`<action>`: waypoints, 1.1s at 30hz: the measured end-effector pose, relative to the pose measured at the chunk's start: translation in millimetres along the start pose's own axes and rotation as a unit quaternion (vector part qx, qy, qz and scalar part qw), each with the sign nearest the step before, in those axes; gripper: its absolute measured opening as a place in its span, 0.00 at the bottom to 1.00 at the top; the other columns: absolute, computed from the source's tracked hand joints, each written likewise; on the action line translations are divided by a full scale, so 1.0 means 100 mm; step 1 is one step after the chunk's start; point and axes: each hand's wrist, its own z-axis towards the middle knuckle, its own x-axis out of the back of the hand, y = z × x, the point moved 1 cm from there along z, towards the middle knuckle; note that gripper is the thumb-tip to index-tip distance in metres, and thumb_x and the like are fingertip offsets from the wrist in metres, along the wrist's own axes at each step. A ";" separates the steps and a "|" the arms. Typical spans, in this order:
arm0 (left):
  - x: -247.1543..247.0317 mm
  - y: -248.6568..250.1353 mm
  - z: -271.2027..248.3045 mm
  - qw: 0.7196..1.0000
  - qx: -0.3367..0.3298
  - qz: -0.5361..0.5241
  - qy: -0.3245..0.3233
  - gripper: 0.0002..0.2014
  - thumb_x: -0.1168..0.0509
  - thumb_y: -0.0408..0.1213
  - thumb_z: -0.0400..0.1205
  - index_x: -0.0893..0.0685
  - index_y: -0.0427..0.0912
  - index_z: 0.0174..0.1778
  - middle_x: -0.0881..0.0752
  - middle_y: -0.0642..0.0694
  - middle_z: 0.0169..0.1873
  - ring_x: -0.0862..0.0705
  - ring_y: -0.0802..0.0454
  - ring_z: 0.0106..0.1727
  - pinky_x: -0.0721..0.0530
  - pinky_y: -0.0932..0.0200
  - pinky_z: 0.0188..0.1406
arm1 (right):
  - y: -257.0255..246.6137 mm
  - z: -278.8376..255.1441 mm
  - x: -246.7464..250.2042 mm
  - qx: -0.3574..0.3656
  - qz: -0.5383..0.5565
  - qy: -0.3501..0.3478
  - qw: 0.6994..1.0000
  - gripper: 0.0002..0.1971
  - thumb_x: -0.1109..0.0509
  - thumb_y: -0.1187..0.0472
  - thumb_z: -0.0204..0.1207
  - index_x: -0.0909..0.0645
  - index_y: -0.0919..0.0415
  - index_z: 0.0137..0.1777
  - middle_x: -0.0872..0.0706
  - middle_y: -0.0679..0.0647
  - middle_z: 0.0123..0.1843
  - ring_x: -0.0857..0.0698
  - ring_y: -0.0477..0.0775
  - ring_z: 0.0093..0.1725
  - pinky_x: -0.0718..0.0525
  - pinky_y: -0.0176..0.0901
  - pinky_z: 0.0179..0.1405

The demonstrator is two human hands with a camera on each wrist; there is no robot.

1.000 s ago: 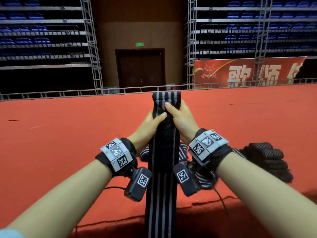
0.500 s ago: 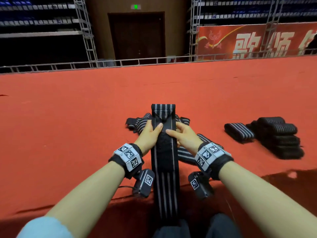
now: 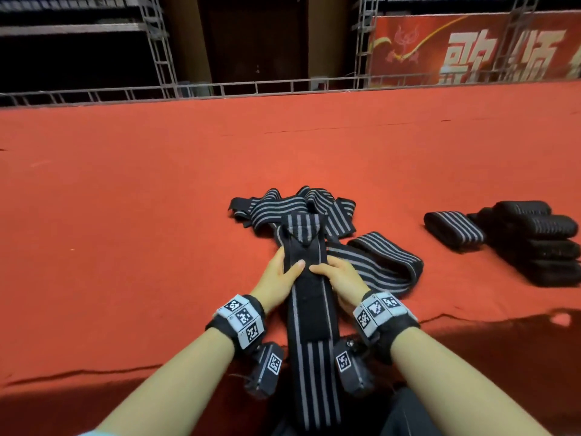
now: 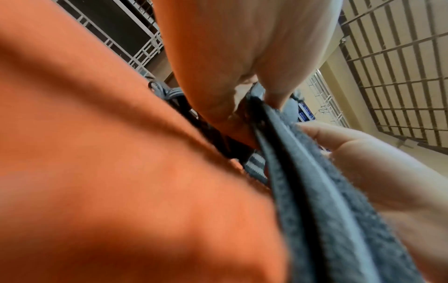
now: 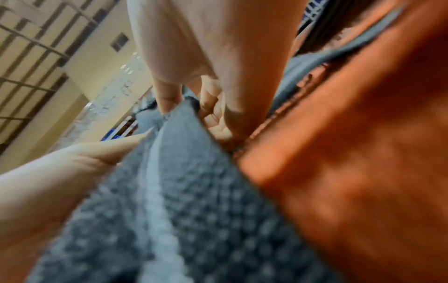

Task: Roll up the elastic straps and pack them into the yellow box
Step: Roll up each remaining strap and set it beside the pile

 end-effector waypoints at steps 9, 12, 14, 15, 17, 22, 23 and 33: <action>-0.06 -0.17 -0.01 1.000 0.011 0.003 -0.002 0.14 0.36 0.25 0.82 0.20 0.45 0.59 0.14 0.50 0.56 0.17 0.71 0.55 0.22 0.70 0.60 | 0.12 -0.03 0.06 0.025 0.037 0.022 0.999 0.12 0.35 0.72 0.78 0.13 0.61 0.55 0.09 0.60 0.53 0.11 0.56 0.54 0.14 0.42 0.52; -0.06 -0.15 -0.02 1.000 0.006 -0.004 0.005 0.13 0.36 0.23 0.82 0.18 0.44 0.55 0.13 0.52 0.52 0.16 0.71 0.51 0.21 0.67 0.59 | 0.12 -0.05 0.04 0.035 0.024 0.032 0.999 0.11 0.35 0.70 0.80 0.12 0.60 0.54 0.09 0.59 0.53 0.11 0.55 0.55 0.15 0.43 0.56; -0.06 -0.12 -0.03 1.000 0.009 -0.010 0.005 0.14 0.37 0.20 0.81 0.17 0.43 0.54 0.13 0.50 0.50 0.16 0.70 0.49 0.21 0.66 0.58 | 0.13 -0.06 0.03 0.035 0.017 0.038 0.999 0.10 0.34 0.69 0.80 0.12 0.61 0.51 0.09 0.59 0.51 0.11 0.57 0.55 0.15 0.47 0.58; -0.06 -0.09 -0.05 1.000 0.007 -0.013 0.005 0.14 0.38 0.19 0.81 0.17 0.42 0.53 0.13 0.47 0.50 0.15 0.69 0.49 0.20 0.66 0.57 | 0.13 -0.06 0.03 0.031 0.013 0.042 0.999 0.10 0.34 0.68 0.80 0.11 0.60 0.48 0.08 0.59 0.49 0.11 0.58 0.54 0.15 0.49 0.58; -0.04 -0.04 -0.06 1.000 0.000 -0.018 0.005 0.16 0.40 0.16 0.79 0.15 0.38 0.54 0.12 0.42 0.53 0.13 0.61 0.53 0.18 0.63 0.59 | 0.11 -0.09 0.02 0.016 0.022 0.036 0.999 0.11 0.33 0.67 0.77 0.10 0.57 0.40 0.09 0.57 0.42 0.11 0.57 0.48 0.15 0.50 0.56; -0.03 0.04 -0.18 0.998 0.019 -0.054 0.023 0.18 0.39 0.18 0.79 0.12 0.40 0.56 0.11 0.43 0.56 0.13 0.45 0.61 0.18 0.48 0.66 | 0.06 -0.14 0.00 0.021 -0.012 0.027 0.999 0.08 0.31 0.66 0.79 0.12 0.56 0.47 0.09 0.50 0.41 0.11 0.49 0.44 0.16 0.38 0.43; -0.04 0.08 -0.23 0.997 0.016 -0.061 0.038 0.18 0.40 0.18 0.79 0.11 0.40 0.55 0.10 0.44 0.56 0.13 0.45 0.61 0.18 0.48 0.65 | 0.04 -0.15 -0.01 0.018 -0.011 0.027 0.999 0.08 0.32 0.66 0.79 0.12 0.55 0.46 0.09 0.50 0.41 0.11 0.48 0.44 0.16 0.37 0.42; -0.06 0.30 -0.53 0.992 -0.050 0.015 0.114 0.24 0.41 0.12 0.72 0.09 0.46 0.41 0.15 0.42 0.52 0.16 0.55 0.54 0.19 0.62 0.59 | 0.00 -0.57 0.12 -0.125 0.116 -0.099 0.980 0.26 0.47 0.43 0.85 0.18 0.62 0.65 0.13 0.59 0.62 0.13 0.59 0.59 0.16 0.49 0.55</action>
